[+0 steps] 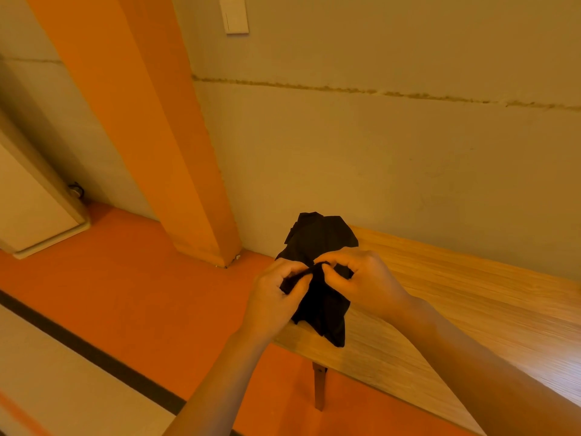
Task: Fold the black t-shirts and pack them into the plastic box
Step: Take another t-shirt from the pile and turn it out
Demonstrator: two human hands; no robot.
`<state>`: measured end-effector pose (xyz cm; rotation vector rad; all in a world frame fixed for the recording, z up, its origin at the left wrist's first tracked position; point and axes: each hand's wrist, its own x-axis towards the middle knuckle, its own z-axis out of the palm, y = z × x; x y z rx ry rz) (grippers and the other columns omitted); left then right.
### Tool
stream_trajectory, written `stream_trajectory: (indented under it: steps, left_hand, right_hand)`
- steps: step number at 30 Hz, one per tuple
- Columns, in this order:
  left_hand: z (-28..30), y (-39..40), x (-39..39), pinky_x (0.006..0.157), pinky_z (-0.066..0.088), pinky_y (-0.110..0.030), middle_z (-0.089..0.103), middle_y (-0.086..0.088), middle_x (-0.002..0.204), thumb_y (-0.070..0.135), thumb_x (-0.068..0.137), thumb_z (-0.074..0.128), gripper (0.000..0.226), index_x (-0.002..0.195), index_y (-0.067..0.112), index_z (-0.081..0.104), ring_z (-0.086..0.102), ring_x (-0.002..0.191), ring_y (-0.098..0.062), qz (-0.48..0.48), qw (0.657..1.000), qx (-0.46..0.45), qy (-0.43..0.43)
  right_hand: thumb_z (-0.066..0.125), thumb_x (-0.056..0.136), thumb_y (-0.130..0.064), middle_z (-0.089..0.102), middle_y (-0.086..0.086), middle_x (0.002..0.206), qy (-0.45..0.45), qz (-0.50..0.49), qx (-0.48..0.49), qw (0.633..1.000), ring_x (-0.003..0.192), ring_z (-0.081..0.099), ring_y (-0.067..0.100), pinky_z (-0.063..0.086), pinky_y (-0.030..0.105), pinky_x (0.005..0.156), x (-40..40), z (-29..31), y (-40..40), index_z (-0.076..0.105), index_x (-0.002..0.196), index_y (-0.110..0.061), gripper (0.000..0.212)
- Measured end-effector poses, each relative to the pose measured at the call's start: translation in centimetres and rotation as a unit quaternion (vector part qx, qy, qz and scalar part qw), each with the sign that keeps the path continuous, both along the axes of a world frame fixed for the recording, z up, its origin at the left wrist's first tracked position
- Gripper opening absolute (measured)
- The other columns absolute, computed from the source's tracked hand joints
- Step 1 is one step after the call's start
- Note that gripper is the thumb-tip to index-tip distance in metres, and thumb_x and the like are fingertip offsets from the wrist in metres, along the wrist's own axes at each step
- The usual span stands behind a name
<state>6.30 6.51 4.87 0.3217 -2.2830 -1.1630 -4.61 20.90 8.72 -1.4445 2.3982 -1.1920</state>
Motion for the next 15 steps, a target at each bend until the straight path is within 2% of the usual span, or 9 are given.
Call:
stream_trajectory:
  steps: [3, 7, 9, 10, 12, 15]
  left_hand:
    - [-2.1, 0.0, -0.6, 0.060, 0.040, -0.012, 0.064, 0.008, 0.088, 0.011, 0.086, 0.065, 0.015, 0.096, 0.019, 0.072, 0.057, 0.074, -0.006, 0.070, 0.993, -0.072, -0.056]
    - [-4.1, -0.6, -0.3, 0.057, 0.047, -0.021, 0.066, 0.004, 0.086, 0.006, 0.082, 0.067, 0.018, 0.097, 0.016, 0.072, 0.062, 0.072, -0.015, 0.152, 0.980, -0.096, -0.083]
    - [-4.0, -1.3, 0.5, 0.053, 0.039, -0.011, 0.066, 0.009, 0.086, 0.009, 0.087, 0.064, 0.020, 0.104, 0.017, 0.071, 0.058, 0.063, -0.008, 0.173, 0.979, -0.056, -0.093]
    - [-3.9, -1.7, 0.9, 0.048, 0.036, -0.010, 0.065, 0.011, 0.084, 0.011, 0.089, 0.062, 0.022, 0.107, 0.018, 0.070, 0.055, 0.057, -0.004, 0.176, 0.978, -0.043, -0.099]
    - [-3.4, -2.5, 1.3, 0.046, 0.039, -0.012, 0.066, 0.011, 0.081, 0.013, 0.092, 0.059, 0.022, 0.110, 0.020, 0.070, 0.054, 0.053, -0.004, 0.165, 0.981, -0.037, -0.097]
    - [-2.0, -2.7, 0.8, 0.059, 0.046, -0.011, 0.069, 0.013, 0.089, 0.014, 0.095, 0.058, 0.021, 0.110, 0.021, 0.071, 0.063, 0.072, -0.004, 0.102, 0.992, -0.021, -0.074]
  right_hand:
    - [0.057, 0.095, -0.020, 0.066, -0.009, 0.094, 0.015, 0.005, 0.038, 0.999, 0.083, 0.061, 0.005, 0.051, 0.019, 0.070, -0.4, 0.3, 0.3, 0.069, 0.115, -0.023, 0.023]
    - [0.051, 0.097, -0.018, 0.065, -0.004, 0.091, -0.011, -0.015, 0.032, 0.999, 0.081, 0.061, 0.011, 0.052, 0.029, 0.069, -1.4, 1.0, 1.6, 0.066, 0.106, -0.029, 0.021]
    - [0.049, 0.098, -0.016, 0.066, -0.005, 0.095, -0.042, -0.063, 0.005, 0.997, 0.085, 0.061, 0.007, 0.051, 0.021, 0.070, -2.8, 0.9, 2.6, 0.061, 0.103, -0.034, 0.022]
    - [0.048, 0.099, -0.016, 0.065, -0.007, 0.098, -0.065, -0.095, -0.010, 0.993, 0.089, 0.060, 0.002, 0.049, 0.016, 0.072, -3.6, 0.8, 3.0, 0.059, 0.104, -0.034, 0.022]
    - [0.047, 0.099, -0.015, 0.064, -0.012, 0.099, -0.123, -0.153, -0.057, 0.979, 0.095, 0.058, -0.001, 0.044, 0.013, 0.075, -4.9, 0.6, 3.9, 0.060, 0.100, -0.033, 0.021]
    - [0.050, 0.098, -0.017, 0.064, -0.018, 0.099, -0.151, -0.168, -0.088, 0.970, 0.097, 0.058, -0.001, 0.042, 0.014, 0.079, -5.2, 0.4, 4.2, 0.061, 0.095, -0.040, 0.026]
